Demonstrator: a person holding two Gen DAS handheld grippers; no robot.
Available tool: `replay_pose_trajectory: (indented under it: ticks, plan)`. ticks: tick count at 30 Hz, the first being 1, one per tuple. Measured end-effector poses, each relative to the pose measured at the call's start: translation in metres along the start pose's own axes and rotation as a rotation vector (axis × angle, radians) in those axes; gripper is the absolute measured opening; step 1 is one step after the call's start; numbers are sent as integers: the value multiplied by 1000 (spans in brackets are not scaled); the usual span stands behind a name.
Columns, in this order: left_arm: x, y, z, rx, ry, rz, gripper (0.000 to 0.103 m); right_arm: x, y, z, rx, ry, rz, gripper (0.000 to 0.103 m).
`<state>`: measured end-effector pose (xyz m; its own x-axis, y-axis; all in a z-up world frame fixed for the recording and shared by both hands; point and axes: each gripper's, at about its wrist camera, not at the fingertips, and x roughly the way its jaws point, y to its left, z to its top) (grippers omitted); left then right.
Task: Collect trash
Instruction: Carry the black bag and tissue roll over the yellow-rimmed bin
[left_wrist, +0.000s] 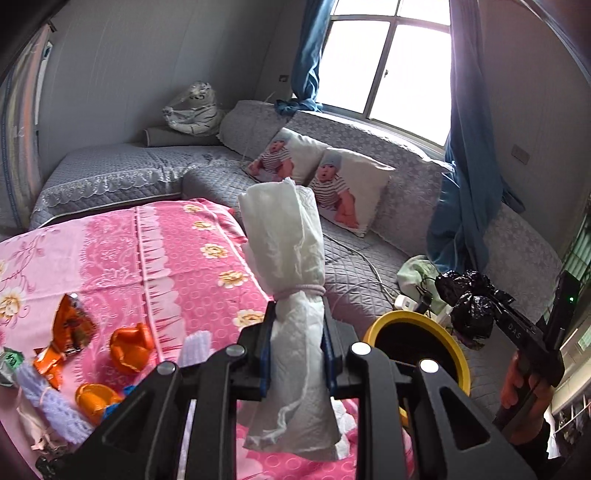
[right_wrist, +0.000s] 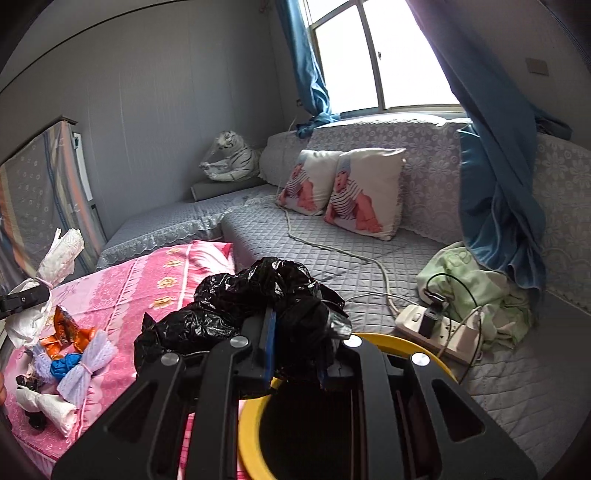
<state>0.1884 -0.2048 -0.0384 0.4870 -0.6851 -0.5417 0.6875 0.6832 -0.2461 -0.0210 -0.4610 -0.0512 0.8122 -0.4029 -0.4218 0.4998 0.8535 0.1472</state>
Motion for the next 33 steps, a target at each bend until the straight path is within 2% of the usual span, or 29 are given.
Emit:
replay_pose_trajectory:
  ticks: [6, 16, 25, 33]
  plan:
    - [48, -46, -2, 47, 62, -101, 20, -1, -34, -8, 34, 0, -98, 16]
    - [111, -110, -7, 150, 162, -152, 20, 15, -66, -25, 51, 29, -227, 16]
    - [158, -144, -31, 171, 251, -208, 20, 32, -79, -45, 47, 84, -305, 16]
    - [184, -155, -52, 150, 319, -241, 20, 47, -95, -59, 74, 148, -318, 17]
